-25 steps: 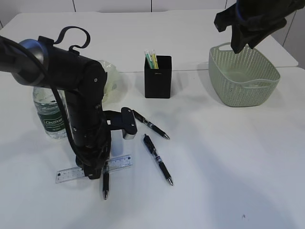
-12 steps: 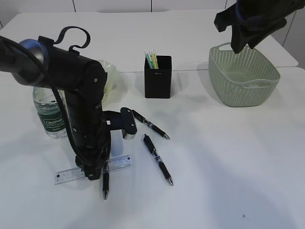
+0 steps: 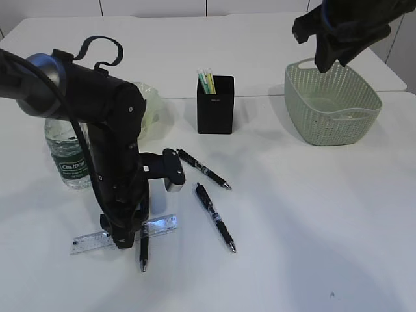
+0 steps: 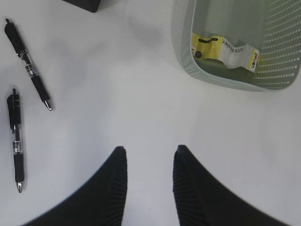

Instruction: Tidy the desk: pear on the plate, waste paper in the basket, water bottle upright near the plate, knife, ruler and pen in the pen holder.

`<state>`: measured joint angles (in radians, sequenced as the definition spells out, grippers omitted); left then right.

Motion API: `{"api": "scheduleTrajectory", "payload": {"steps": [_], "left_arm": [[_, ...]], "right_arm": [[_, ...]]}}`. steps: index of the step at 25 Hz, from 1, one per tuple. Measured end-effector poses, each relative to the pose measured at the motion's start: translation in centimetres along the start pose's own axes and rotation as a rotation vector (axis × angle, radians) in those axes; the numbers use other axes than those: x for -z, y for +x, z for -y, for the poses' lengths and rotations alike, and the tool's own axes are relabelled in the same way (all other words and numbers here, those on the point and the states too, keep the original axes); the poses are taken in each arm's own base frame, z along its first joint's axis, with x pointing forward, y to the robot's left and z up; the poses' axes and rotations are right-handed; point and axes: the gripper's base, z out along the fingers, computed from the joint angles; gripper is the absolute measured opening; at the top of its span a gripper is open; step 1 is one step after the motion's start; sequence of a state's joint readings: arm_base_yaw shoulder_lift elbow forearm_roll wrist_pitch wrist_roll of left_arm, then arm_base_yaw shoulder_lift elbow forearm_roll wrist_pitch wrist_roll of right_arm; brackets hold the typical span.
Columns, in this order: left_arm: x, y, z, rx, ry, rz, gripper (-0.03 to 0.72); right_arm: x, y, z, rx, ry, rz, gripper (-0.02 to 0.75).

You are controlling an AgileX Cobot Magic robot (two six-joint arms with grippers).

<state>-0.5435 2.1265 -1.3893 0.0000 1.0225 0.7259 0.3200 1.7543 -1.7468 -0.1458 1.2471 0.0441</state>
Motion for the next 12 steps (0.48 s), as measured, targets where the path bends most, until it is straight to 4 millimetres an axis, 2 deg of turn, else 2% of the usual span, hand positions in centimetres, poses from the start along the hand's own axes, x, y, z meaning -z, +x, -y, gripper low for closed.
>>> {"api": "scheduleTrajectory", "payload": {"steps": [3,12], "left_arm": [[0.0,0.0,0.0,0.002,0.004,-0.005,0.262],[0.0,0.1,0.1,0.002,0.007,-0.008,0.262]], "right_arm": [[0.2,-0.1,0.0,-0.001,0.000,0.010,0.279],[2.7,-1.4,0.4,-0.022,-0.002,0.105,0.247]]}}
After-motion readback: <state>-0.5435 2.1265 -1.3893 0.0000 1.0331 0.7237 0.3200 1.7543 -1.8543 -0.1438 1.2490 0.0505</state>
